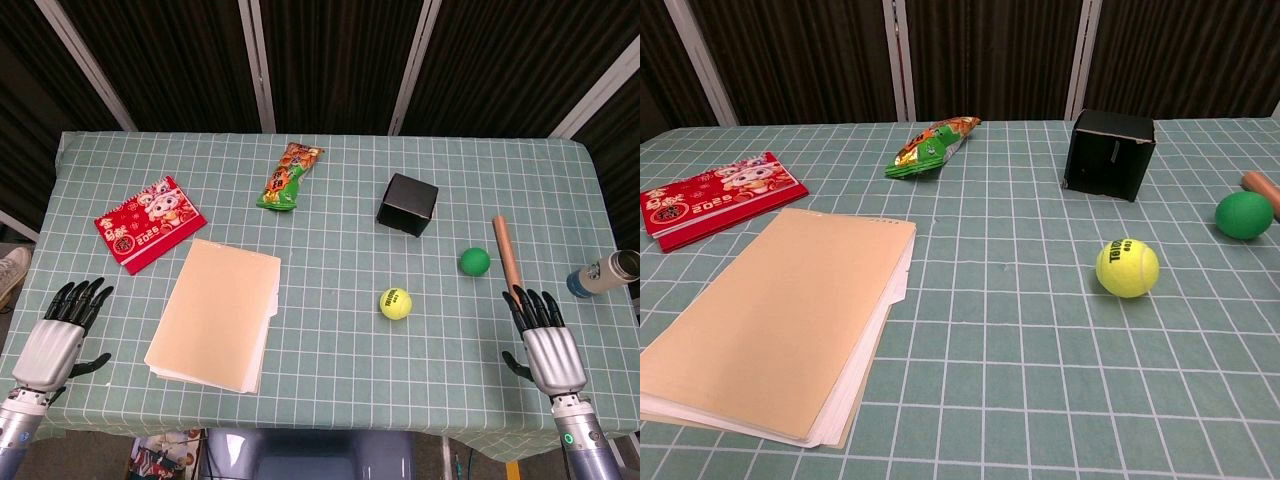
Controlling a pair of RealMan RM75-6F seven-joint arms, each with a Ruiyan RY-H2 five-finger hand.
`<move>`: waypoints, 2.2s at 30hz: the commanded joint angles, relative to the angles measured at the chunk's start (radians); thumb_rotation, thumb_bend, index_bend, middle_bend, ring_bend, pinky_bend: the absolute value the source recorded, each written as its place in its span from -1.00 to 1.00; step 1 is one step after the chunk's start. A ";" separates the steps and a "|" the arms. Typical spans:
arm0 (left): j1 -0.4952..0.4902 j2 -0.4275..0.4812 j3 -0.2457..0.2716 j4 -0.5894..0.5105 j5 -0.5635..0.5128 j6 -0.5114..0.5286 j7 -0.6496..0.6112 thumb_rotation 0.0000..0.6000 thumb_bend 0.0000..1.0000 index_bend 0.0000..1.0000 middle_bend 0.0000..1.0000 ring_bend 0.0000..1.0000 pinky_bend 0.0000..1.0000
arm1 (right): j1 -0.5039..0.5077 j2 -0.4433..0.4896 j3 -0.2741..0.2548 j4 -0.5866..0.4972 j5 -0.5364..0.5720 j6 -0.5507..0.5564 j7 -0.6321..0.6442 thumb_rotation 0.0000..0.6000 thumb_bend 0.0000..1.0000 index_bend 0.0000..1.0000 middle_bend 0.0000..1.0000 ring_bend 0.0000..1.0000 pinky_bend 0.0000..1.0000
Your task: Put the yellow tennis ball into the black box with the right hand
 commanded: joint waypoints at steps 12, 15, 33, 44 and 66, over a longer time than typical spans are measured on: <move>-0.007 -0.010 0.005 -0.006 0.007 -0.015 0.028 1.00 -0.85 -1.00 -1.00 -1.00 -1.00 | -0.030 -0.087 -0.038 -0.086 -0.077 0.032 0.112 1.00 -0.35 -0.62 -0.36 -0.48 -0.14; -0.012 -0.009 0.009 -0.008 0.009 -0.027 0.026 1.00 -0.85 -1.00 -1.00 -1.00 -1.00 | -0.036 -0.143 -0.046 -0.067 -0.106 0.045 0.094 1.00 -0.29 -0.55 -0.27 -0.40 0.00; -0.015 -0.021 0.015 0.002 0.028 -0.022 0.035 1.00 -0.85 -1.00 -1.00 -1.00 -1.00 | 0.037 -0.268 -0.060 -0.084 -0.124 -0.118 0.057 1.00 -0.15 -0.25 0.07 -0.05 0.39; -0.017 -0.019 0.007 0.005 0.013 -0.025 0.028 1.00 -0.85 -1.00 -1.00 -1.00 -1.00 | 0.097 -0.316 -0.010 -0.073 -0.047 -0.226 0.057 1.00 -0.15 -0.25 0.07 -0.05 0.39; -0.024 -0.026 -0.002 0.010 -0.012 -0.046 0.042 1.00 -0.77 -1.00 -1.00 -1.00 -1.00 | 0.189 -0.351 0.051 0.006 0.046 -0.341 0.131 1.00 -0.15 -0.41 -0.17 -0.24 0.21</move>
